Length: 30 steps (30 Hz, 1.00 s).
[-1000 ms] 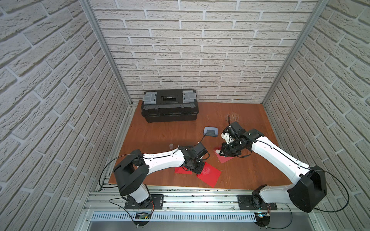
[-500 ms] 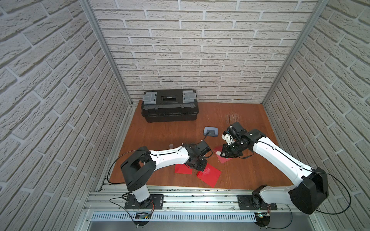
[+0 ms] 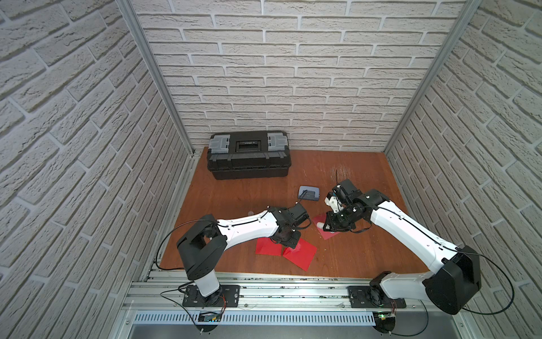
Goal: Seal the envelope with a glue stick
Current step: Seal the envelope at the center of the board.
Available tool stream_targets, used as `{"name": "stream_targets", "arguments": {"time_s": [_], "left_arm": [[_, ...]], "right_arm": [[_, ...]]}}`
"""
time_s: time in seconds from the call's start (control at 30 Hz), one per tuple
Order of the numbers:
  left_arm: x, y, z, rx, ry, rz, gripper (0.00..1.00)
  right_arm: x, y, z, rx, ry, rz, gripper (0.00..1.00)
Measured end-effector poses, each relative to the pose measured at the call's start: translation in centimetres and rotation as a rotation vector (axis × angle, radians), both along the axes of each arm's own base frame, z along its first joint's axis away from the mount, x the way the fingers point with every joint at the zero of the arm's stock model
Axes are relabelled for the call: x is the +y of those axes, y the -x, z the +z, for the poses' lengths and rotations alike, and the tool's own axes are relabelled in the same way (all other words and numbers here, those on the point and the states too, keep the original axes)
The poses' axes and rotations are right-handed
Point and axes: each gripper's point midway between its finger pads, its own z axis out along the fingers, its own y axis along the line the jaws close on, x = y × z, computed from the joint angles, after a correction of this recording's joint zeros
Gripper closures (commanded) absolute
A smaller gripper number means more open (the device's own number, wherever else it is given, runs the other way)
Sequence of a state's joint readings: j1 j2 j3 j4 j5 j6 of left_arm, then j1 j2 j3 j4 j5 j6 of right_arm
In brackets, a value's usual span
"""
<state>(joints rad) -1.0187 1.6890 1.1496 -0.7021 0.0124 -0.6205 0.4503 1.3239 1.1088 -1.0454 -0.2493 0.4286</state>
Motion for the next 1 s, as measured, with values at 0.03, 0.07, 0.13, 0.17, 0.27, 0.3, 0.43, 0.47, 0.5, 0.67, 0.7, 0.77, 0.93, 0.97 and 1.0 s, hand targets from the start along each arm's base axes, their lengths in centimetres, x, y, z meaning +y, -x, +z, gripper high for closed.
{"name": "stream_targets", "arguments": {"time_s": [0.03, 0.07, 0.13, 0.17, 0.27, 0.3, 0.43, 0.47, 0.5, 0.67, 0.7, 0.77, 0.93, 0.97, 1.0], "left_arm": [[-0.2, -0.1, 0.1, -0.006, -0.005, -0.003, 0.94], [-0.5, -0.2, 0.1, -0.01, -0.01, -0.008, 0.93], [-1.1, 0.0, -0.3, -0.013, -0.021, -0.022, 0.92], [-1.3, 0.1, -0.6, -0.01, -0.032, -0.03, 0.92], [-1.7, 0.8, -1.6, 0.002, -0.064, -0.051, 0.91], [-1.8, 0.9, -1.8, 0.006, -0.071, -0.056, 0.91], [-2.2, 1.4, -2.3, 0.013, -0.084, -0.073, 0.88], [-2.3, 1.5, -2.3, 0.013, -0.084, -0.077, 0.86], [-2.4, 1.5, -2.3, 0.013, -0.082, -0.078, 0.85], [-2.8, 1.7, -2.4, 0.02, -0.067, -0.083, 0.84], [-2.9, 1.7, -2.5, 0.021, -0.065, -0.083, 0.84], [-3.1, 1.7, -2.8, 0.024, -0.065, -0.084, 0.81], [-2.9, 1.8, -3.2, 0.028, -0.08, -0.084, 0.72], [-2.9, 1.8, -3.2, 0.028, -0.081, -0.083, 0.71], [-2.9, 1.8, -3.2, 0.026, -0.081, -0.083, 0.7]], "right_arm": [[0.0, 0.0, 0.0, 0.001, 0.001, 0.0, 0.98], [0.0, 0.1, 0.0, 0.003, 0.002, 0.0, 0.97], [-0.1, 0.2, 0.0, 0.006, 0.003, 0.0, 0.97], [-0.1, 0.2, 0.0, 0.008, 0.004, 0.0, 0.97], [-0.1, 0.3, -0.1, 0.013, 0.006, 0.0, 0.97], [-0.2, 0.3, -0.1, 0.014, 0.007, 0.0, 0.97], [-0.2, 0.4, -0.1, 0.018, 0.01, 0.002, 0.97], [-0.2, 0.4, -0.1, 0.018, 0.01, 0.002, 0.97], [-0.2, 0.4, -0.1, 0.018, 0.01, 0.002, 0.97], [-0.2, 0.5, 0.0, 0.018, 0.011, 0.003, 0.97], [-0.2, 0.5, 0.0, 0.019, 0.011, 0.003, 0.97], [-0.3, 0.5, -0.1, 0.02, 0.012, 0.003, 0.97], [-0.4, 0.7, 0.0, 0.029, 0.016, 0.003, 0.97], [-0.4, 0.7, 0.0, 0.03, 0.016, 0.003, 0.97], [-0.4, 0.7, 0.0, 0.03, 0.016, 0.003, 0.97]]}}
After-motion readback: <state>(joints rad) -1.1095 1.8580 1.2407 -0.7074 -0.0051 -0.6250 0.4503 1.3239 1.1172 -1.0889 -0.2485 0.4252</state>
